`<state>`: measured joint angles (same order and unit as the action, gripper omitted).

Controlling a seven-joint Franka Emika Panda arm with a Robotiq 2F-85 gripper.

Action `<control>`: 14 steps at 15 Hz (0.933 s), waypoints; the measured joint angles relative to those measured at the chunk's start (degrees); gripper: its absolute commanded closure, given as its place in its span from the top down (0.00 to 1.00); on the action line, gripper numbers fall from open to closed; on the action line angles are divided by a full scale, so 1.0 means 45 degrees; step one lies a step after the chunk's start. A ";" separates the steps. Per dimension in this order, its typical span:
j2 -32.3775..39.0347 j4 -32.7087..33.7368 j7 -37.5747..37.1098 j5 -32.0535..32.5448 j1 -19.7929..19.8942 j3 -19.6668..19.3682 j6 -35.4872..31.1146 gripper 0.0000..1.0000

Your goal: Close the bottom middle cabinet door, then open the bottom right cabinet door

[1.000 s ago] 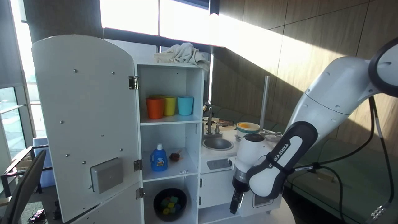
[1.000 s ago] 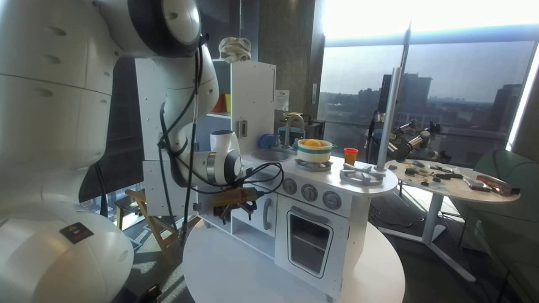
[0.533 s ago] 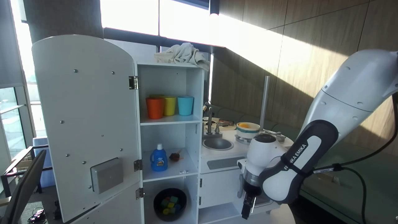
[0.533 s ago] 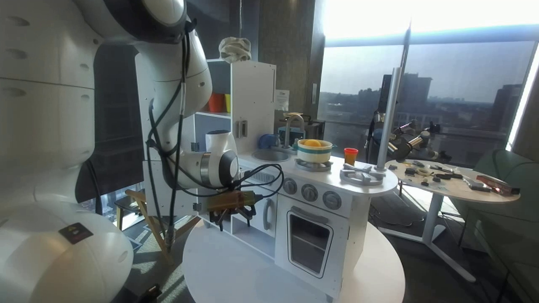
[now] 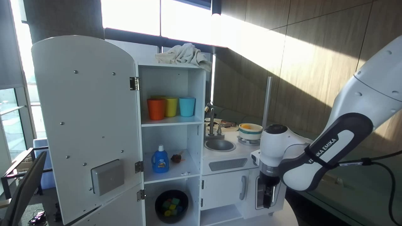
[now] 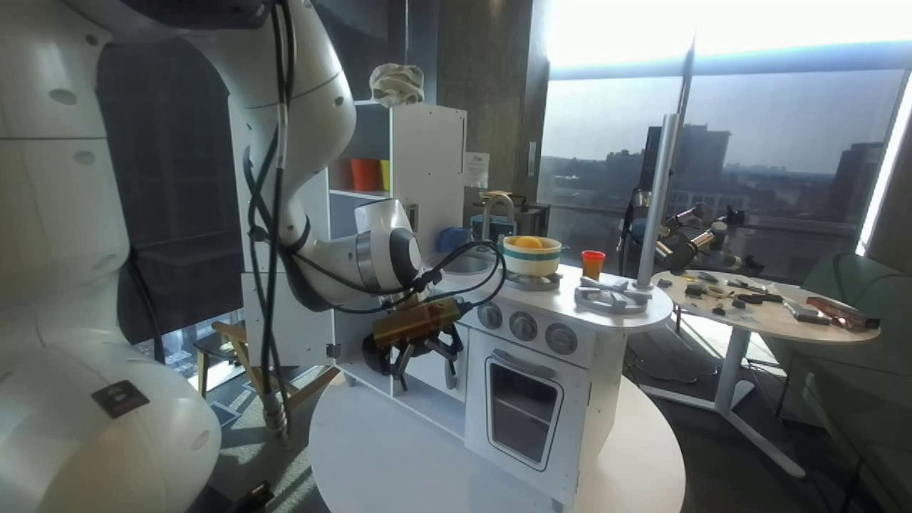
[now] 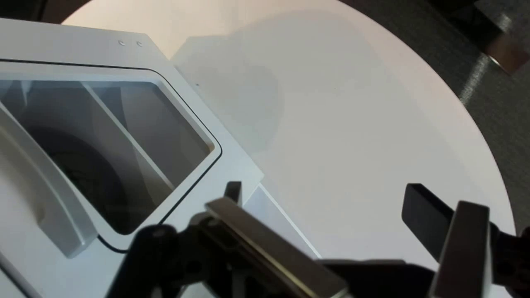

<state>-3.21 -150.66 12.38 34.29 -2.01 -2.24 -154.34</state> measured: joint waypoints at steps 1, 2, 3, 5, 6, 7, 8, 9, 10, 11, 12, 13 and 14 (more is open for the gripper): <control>-0.0106 0.0021 0.0218 0.0000 0.0036 0.0002 0.0287 1.00; -0.0158 0.0026 0.0319 0.0000 0.0046 0.0006 0.0416 1.00; -0.0163 0.0027 0.0356 0.0000 0.0046 0.0019 0.0471 1.00; -0.0163 0.0027 0.0379 0.0000 0.0046 0.0047 0.0496 1.00; -0.0149 0.0021 0.0379 0.0000 0.0047 0.0057 0.0497 1.00; -0.0126 0.0017 0.0423 0.0000 0.0047 0.0070 0.0484 1.00; -0.0121 0.0021 0.0598 0.0000 0.0048 0.0072 0.0477 1.00; -0.0124 0.0035 0.0993 0.0001 0.0062 0.0070 0.0457 1.00; -0.0145 0.0068 0.1330 0.0109 0.0105 0.0068 0.0448 1.00; -0.0169 0.0120 0.1574 0.0276 0.0165 0.0063 0.0437 1.00; -0.0194 0.0202 0.1700 0.0556 0.0246 0.0060 0.0429 1.00; -0.0237 0.0301 0.1696 0.0996 0.0342 0.0058 0.0401 1.00; -0.0285 0.0427 0.1579 0.1504 0.0452 0.0055 0.0371 1.00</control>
<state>-4.49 -148.74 19.48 41.05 0.02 -1.99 -152.67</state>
